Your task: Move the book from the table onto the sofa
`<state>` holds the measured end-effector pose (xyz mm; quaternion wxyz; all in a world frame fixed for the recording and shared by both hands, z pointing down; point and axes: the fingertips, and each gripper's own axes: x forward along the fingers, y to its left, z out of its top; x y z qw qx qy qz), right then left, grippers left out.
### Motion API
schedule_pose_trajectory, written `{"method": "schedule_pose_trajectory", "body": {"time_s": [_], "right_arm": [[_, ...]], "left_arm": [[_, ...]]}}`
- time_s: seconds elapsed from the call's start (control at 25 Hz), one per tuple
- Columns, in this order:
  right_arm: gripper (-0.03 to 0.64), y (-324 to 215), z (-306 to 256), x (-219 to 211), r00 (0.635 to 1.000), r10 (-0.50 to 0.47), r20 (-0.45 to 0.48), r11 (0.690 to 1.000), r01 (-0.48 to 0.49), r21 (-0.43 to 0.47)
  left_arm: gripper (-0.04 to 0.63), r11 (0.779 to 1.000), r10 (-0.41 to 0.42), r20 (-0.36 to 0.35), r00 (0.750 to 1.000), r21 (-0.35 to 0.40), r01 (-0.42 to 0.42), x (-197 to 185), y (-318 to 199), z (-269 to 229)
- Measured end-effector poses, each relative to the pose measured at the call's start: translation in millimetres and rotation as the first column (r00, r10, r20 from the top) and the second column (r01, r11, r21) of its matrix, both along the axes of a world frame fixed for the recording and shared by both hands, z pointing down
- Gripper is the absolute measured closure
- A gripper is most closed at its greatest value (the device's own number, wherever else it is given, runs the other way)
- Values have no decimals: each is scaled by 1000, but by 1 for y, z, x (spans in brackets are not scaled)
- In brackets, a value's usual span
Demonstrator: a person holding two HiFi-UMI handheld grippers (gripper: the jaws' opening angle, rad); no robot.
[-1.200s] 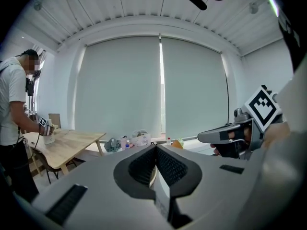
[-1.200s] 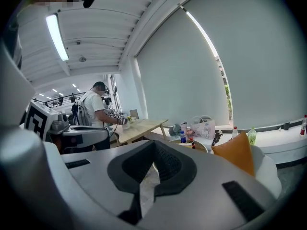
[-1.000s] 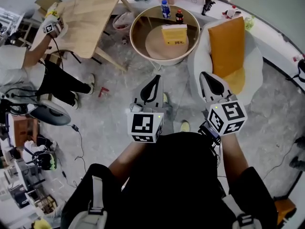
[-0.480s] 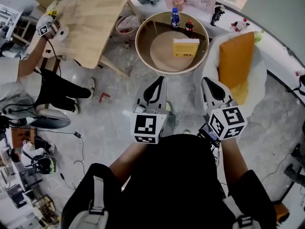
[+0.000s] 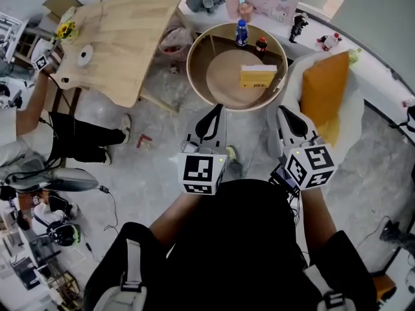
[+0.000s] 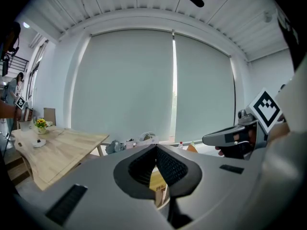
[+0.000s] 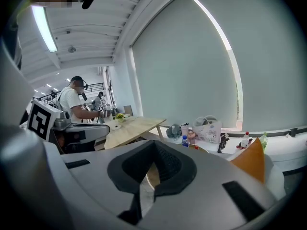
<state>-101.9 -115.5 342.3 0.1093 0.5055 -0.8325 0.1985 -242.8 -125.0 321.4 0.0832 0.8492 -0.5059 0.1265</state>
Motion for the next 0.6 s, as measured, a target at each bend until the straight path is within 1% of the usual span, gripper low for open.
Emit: {"method": "schedule_pose_trajectory", "body": {"time_s": [0.36,0.6], "right_arm": [[608,-34,0,-7,998,55,-26,998,-54,18],[609,-48,-2,-13,997,73,-38,997,-71,31]], "left_arm": [[586,1000,30,-8,1000,0,-30,-23,-34,7],[586,998,55,-8,998,8,-55,-29,-52,9]]}}
